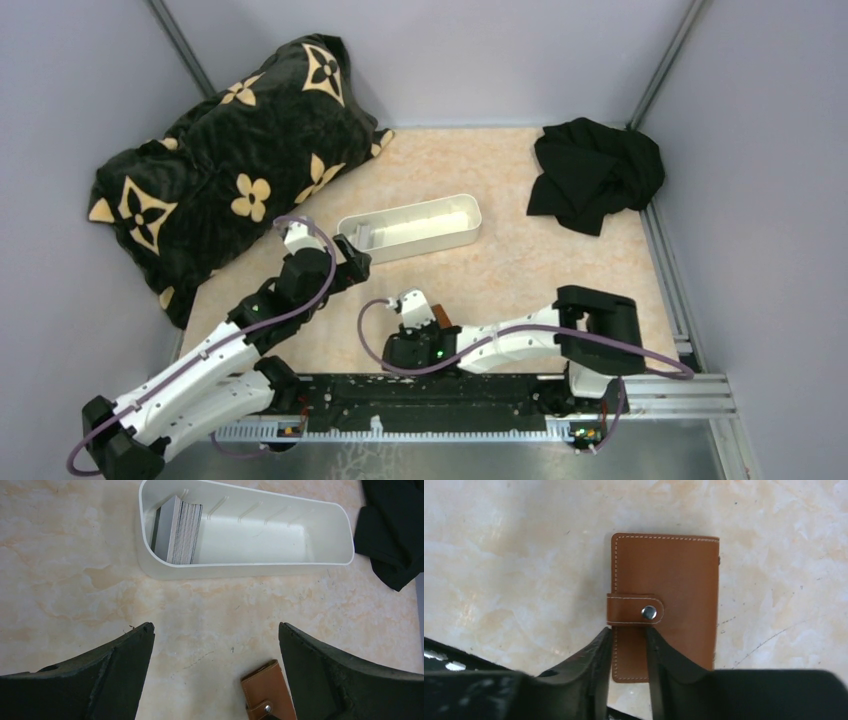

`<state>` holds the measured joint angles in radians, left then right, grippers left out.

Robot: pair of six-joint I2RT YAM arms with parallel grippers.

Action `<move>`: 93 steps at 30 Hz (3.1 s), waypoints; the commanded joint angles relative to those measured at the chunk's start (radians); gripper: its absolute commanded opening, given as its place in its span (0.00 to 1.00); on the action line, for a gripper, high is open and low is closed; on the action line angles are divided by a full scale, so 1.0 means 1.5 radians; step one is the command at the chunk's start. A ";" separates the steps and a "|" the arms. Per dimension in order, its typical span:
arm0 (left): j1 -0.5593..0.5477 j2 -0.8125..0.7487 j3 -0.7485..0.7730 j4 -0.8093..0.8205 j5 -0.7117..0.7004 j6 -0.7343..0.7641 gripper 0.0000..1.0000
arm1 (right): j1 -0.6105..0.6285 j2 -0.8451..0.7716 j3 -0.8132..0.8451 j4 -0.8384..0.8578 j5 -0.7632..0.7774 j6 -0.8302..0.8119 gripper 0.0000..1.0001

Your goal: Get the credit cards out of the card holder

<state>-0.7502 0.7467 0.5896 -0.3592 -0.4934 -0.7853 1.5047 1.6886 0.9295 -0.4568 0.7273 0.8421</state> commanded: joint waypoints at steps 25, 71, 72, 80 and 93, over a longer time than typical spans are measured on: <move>0.001 0.151 -0.051 0.326 0.388 0.218 0.88 | -0.372 -0.306 -0.142 0.209 -0.256 -0.184 0.48; -0.074 0.625 -0.074 0.835 0.499 0.566 0.45 | -0.388 -0.285 -0.292 0.266 -0.348 -0.083 0.00; -0.075 0.628 -0.073 0.834 0.499 0.566 0.40 | -0.387 -0.285 -0.293 0.267 -0.348 -0.083 0.00; -0.098 0.603 -0.079 0.820 0.492 0.565 0.60 | -0.388 -0.289 -0.297 0.260 -0.342 -0.080 0.00; -0.137 0.666 -0.018 0.784 0.467 0.640 0.72 | -0.387 -0.367 -0.324 0.258 -0.324 -0.046 0.00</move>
<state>-0.9482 1.6928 0.5251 0.8219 0.2276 0.1265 0.9218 1.1900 0.4423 -0.0483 0.2157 0.7540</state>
